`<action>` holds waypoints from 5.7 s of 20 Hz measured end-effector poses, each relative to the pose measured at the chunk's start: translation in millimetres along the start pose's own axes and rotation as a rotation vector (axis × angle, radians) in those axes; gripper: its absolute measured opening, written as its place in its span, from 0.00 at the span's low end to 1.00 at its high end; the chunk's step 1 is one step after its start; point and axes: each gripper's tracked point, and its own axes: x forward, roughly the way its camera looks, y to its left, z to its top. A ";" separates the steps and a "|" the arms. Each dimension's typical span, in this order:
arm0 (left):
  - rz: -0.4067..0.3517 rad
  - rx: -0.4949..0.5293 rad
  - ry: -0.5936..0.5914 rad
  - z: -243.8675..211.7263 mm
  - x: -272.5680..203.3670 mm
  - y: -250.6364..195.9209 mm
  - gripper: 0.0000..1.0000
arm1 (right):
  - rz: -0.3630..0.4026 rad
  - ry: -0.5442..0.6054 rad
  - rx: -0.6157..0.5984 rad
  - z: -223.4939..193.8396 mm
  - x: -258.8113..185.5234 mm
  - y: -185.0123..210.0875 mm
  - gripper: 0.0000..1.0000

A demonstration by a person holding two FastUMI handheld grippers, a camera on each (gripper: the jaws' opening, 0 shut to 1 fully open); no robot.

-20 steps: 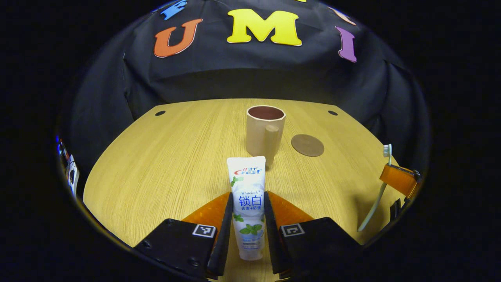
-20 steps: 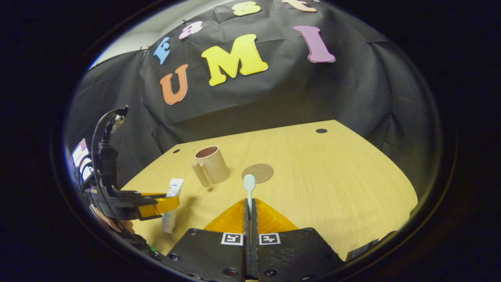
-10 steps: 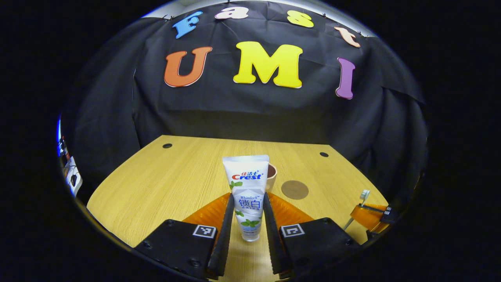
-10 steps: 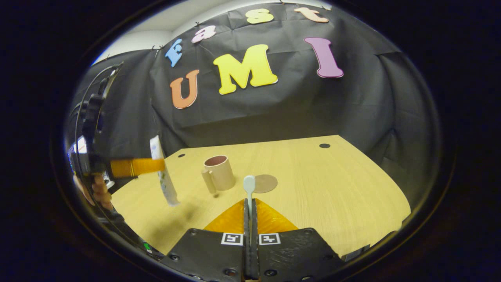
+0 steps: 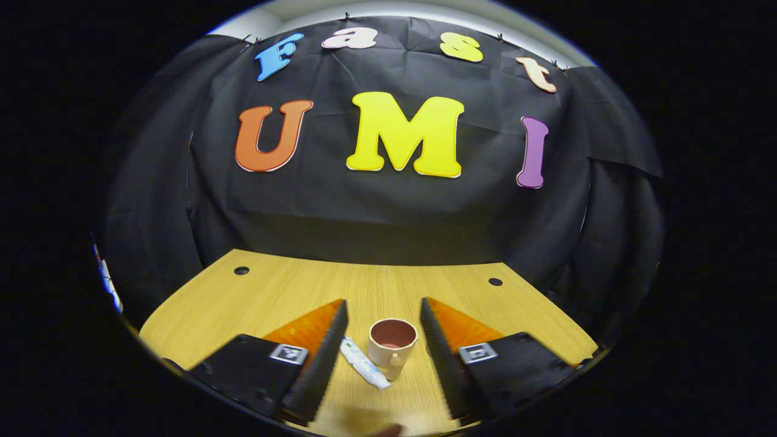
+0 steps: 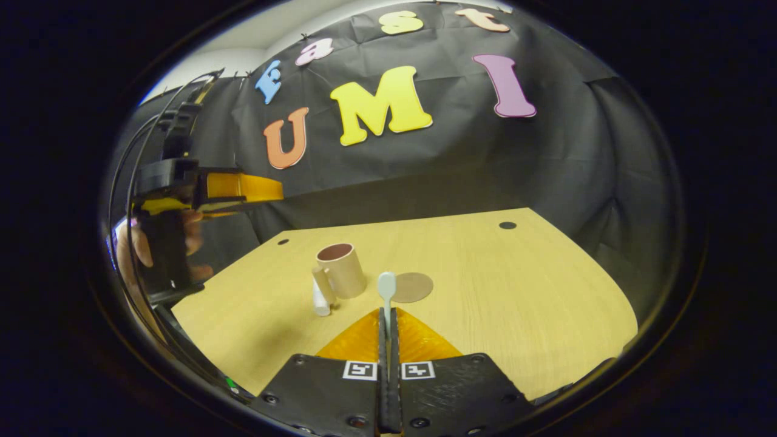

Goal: Put the toothbrush and toothpaste on the desktop into the cup, then pick up the cup and place it on the coaster on the desktop.

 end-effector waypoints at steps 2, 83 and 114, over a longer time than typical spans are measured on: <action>0.039 -0.052 0.057 -22.9 5.1 19.2 0.96 | 0.016 0.008 -0.008 -1.0 2.0 4.9 0.00; 0.049 -0.058 -0.220 87.1 72.1 37.0 0.98 | 0.096 -0.137 -0.086 76.7 17.9 20.4 0.00; 0.207 -0.018 -0.129 50.4 -11.0 124.4 0.98 | 0.140 -0.393 -0.211 158.2 134.0 61.6 0.98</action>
